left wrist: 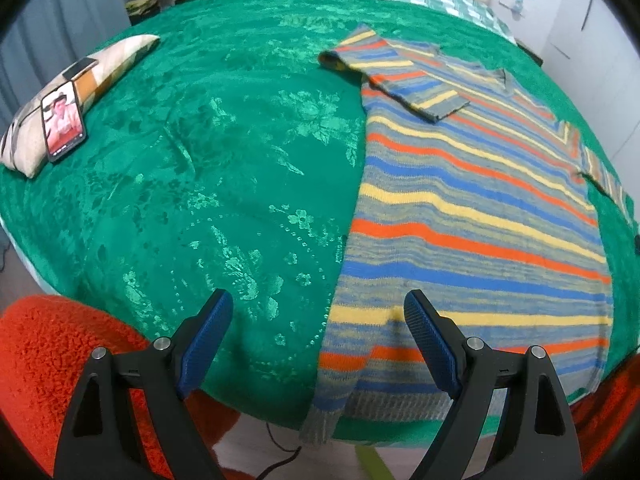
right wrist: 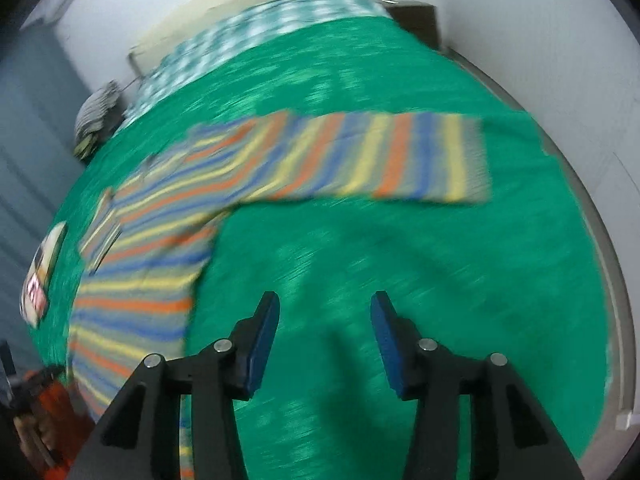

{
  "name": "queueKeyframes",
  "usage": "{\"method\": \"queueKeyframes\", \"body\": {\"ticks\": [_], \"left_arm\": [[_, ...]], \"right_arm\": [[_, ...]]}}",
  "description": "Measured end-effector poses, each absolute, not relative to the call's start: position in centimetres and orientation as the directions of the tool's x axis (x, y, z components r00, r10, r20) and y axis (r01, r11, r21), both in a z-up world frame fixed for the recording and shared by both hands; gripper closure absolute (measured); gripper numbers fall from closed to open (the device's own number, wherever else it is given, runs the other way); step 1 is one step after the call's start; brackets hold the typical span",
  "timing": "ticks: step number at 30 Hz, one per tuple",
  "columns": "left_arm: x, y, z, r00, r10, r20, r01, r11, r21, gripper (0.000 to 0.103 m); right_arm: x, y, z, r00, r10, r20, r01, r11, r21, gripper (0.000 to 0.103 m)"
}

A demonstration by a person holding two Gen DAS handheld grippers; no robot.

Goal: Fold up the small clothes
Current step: 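Grasp the folded sleeve cuff with the right gripper and pull it outward, then open the right gripper to lay the unfolded sleeve flat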

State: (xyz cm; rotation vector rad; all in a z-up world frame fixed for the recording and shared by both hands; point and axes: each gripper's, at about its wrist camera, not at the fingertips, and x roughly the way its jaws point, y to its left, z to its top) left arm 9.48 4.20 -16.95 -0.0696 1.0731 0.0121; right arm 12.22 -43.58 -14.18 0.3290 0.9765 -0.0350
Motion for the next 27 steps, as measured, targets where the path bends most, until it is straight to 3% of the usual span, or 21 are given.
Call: {"method": "queueKeyframes", "body": {"ticks": [9, 13, 17, 21, 23, 27], "left_arm": [[8.8, 3.4, -16.2, 0.501, -0.023, -0.865, 0.004, 1.0, -0.024, 0.014], [8.3, 2.6, -14.4, 0.512, -0.053, -0.857, 0.042, 0.998, -0.037, 0.014], [9.7, 0.4, -9.5, 0.583, -0.136, -0.801, 0.15, 0.987, -0.058, 0.014], [15.0, -4.0, -6.1, 0.66, -0.175, -0.73, 0.323, 0.944, 0.065, 0.007], [18.3, -6.3, -7.5, 0.62, -0.196, -0.759, 0.428, 0.896, 0.118, 0.007], [25.1, -9.3, -14.6, 0.513, -0.092, -0.854, 0.53, 0.816, 0.23, 0.024]], "right_arm": [[7.4, -32.5, -13.6, 0.619, 0.108, -0.778, 0.038, 0.985, 0.167, 0.045], [7.2, -30.2, -12.3, 0.652, 0.082, -0.754, -0.034, 0.996, 0.079, 0.032], [7.4, -29.3, -12.4, 0.657, 0.093, -0.748, -0.05, 0.996, 0.08, 0.032], [7.8, -28.8, -13.2, 0.636, 0.124, -0.761, -0.067, 0.992, 0.106, 0.032], [7.8, -28.5, -13.4, 0.627, 0.138, -0.767, -0.083, 0.99, 0.111, 0.032], [7.8, -28.1, -13.5, 0.62, 0.15, -0.77, -0.099, 0.989, 0.113, 0.032]]}}
